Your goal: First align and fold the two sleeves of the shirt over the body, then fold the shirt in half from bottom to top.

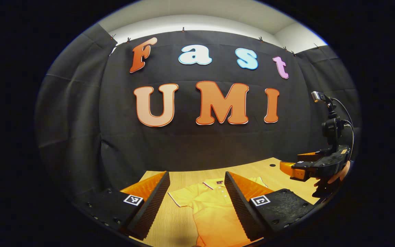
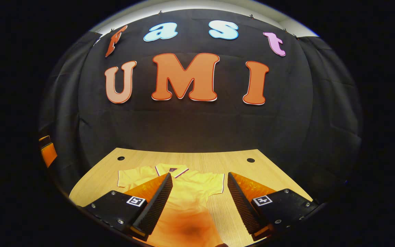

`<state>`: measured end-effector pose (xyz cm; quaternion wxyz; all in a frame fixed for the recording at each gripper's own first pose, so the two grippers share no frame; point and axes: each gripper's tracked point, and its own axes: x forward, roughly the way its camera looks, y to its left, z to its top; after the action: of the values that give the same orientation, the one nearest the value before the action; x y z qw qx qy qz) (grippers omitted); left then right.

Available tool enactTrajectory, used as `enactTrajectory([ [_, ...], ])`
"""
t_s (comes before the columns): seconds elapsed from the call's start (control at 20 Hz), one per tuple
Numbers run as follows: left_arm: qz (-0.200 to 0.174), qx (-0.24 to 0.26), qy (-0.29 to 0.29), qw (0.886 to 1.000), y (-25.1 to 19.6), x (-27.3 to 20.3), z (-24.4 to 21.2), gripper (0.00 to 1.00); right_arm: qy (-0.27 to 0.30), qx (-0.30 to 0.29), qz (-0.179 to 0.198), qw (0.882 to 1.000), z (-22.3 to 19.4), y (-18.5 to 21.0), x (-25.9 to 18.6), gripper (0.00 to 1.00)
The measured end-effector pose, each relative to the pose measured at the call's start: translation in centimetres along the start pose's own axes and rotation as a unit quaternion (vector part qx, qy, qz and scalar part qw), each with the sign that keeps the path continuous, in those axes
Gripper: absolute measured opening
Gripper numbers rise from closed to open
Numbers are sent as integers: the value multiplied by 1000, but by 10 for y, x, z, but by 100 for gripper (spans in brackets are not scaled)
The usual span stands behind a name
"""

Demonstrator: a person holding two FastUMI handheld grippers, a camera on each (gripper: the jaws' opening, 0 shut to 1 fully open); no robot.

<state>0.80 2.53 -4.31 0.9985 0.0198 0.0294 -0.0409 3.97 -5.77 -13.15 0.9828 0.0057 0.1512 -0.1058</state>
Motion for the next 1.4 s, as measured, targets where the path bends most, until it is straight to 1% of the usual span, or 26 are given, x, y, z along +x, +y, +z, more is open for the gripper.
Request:
enactTrajectory([
  [0.1,8,1,-7,1000,-3,7,5,98,10,-6,1,1000,-5,-6,23,98],
  [0.3,37,13,-10,999,0,28,10,98,62,-8,3,998,-26,-17,71,98],
  [0.6,82,6,21,996,10,48,-5,97,138,2,9,990,-60,-39,131,98],
  [0.75,107,4,42,993,13,56,-15,97,184,7,16,983,-84,-44,156,98],
  [0.95,125,12,68,990,10,60,-26,97,236,-6,28,971,-113,-52,186,98],
  [1.2,137,17,100,985,3,61,-41,97,288,-19,40,957,-132,-65,219,95],
  [1.4,131,14,121,984,-10,58,-49,97,330,-22,57,942,-148,-62,240,96],
])
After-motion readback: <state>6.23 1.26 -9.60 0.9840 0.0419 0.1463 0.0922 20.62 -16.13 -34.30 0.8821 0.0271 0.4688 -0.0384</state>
